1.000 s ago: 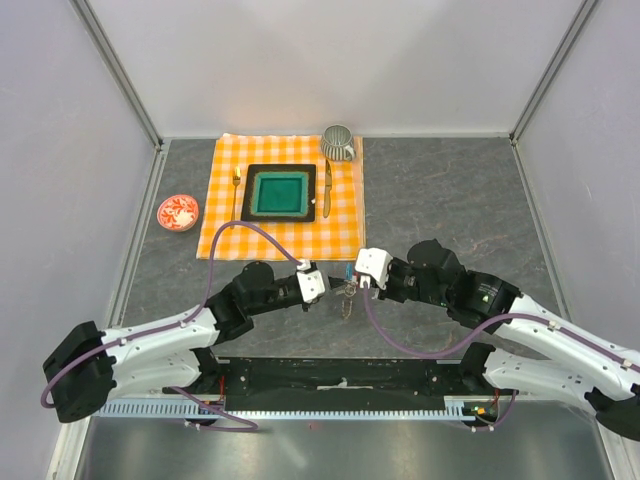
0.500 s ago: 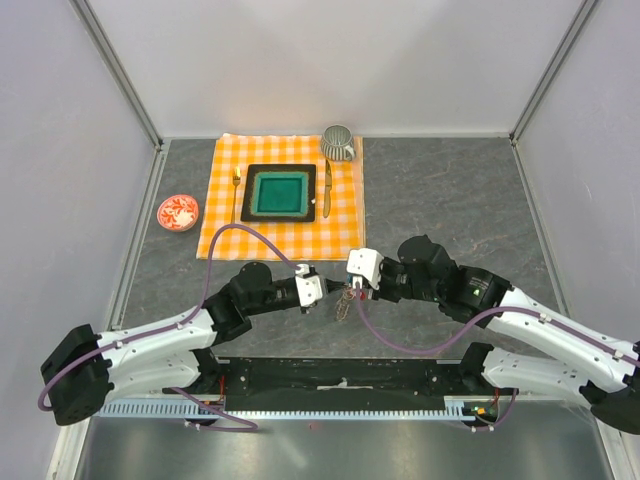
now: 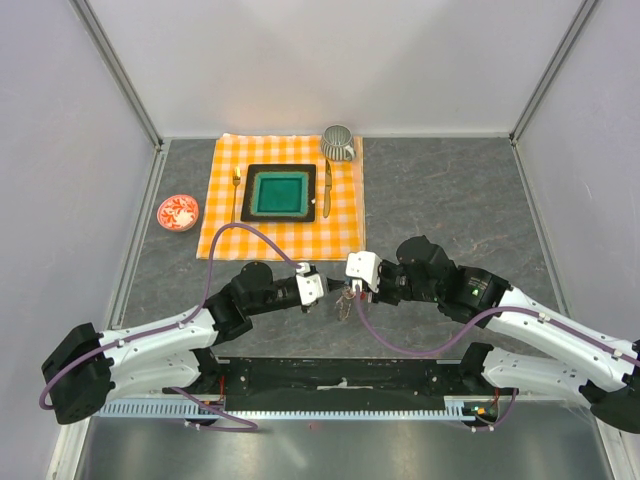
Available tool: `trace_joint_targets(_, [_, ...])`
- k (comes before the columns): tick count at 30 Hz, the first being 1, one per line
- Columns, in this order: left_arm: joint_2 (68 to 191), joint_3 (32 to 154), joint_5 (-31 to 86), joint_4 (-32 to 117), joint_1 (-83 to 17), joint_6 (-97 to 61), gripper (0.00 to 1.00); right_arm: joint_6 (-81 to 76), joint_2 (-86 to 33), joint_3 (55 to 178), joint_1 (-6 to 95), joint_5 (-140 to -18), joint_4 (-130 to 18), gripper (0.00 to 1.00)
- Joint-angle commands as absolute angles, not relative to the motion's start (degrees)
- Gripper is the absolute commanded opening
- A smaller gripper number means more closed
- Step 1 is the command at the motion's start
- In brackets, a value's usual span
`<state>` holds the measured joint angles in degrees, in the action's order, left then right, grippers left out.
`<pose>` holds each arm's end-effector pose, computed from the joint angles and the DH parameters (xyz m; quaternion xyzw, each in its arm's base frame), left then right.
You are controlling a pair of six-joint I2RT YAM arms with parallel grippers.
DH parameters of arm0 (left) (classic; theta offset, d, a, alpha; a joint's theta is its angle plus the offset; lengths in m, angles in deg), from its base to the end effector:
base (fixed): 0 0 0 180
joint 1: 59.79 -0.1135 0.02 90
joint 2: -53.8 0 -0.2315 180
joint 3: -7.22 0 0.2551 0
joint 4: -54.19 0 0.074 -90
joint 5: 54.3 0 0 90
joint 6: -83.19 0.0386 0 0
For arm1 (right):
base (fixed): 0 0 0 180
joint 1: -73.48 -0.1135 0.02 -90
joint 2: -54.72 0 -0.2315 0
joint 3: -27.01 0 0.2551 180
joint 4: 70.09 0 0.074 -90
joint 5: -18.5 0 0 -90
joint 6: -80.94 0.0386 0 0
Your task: Put the keys on the keyring
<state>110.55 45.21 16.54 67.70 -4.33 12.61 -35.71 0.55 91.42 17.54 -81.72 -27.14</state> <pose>0.1283 -0.2087 0.2150 0.5319 0.5102 -0.3225 0.5939 0.1230 0.1942 0.2860 -0.6089 0.6286 0.1963 0.4422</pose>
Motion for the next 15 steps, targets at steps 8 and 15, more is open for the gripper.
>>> trace_joint_targets(8, [109.78, 47.02, 15.22, 72.76, -4.42, 11.56, 0.02, -35.78, 0.49, 92.38, 17.23, -81.61, -27.57, 0.0])
trace_joint_targets(15, [109.17, 46.75, 14.43, 73.02, -4.42, 11.91, 0.02, -35.95, 0.49, 92.11, 17.14, -80.38, -27.57, 0.0])
